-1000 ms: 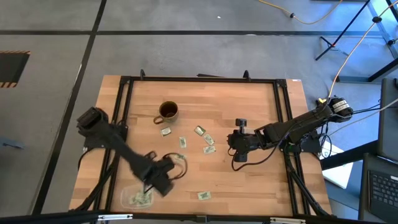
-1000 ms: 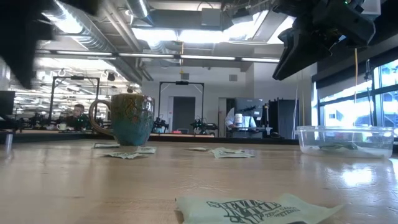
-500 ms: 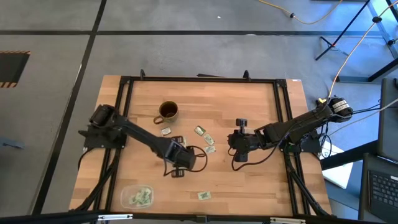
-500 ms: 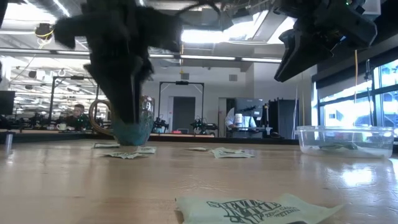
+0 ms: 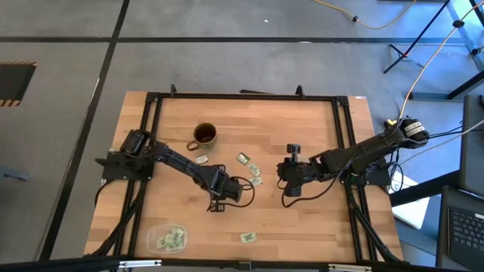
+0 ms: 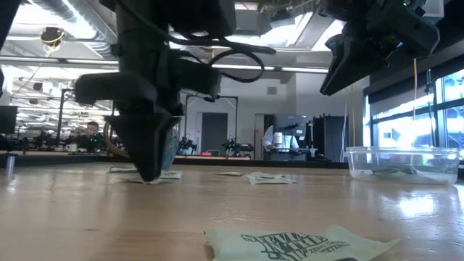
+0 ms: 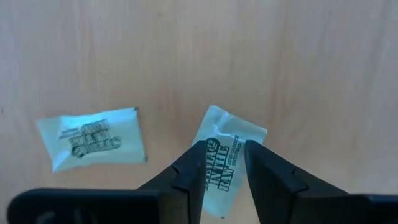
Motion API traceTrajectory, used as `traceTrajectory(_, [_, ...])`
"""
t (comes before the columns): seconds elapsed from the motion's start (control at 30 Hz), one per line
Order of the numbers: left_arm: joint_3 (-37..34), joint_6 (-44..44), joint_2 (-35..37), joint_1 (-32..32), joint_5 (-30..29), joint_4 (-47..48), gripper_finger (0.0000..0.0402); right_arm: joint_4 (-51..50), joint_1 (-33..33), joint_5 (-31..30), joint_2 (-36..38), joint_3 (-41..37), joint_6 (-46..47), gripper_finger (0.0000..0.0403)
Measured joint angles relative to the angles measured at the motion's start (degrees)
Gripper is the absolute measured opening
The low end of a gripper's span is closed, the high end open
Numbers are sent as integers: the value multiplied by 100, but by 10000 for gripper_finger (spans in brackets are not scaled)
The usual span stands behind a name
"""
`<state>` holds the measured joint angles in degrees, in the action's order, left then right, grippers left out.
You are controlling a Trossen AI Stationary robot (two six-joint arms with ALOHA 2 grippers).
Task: Pick and place Stevia / Truvia into bins
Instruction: Put the stevia packet into the bottom transparent container
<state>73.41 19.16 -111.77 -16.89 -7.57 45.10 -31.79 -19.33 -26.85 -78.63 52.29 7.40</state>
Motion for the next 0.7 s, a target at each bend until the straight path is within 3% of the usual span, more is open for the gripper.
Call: traceTrajectory(0.7, [-2,336,-53,52,301,75,20,-25,0,0,0,0,2,82])
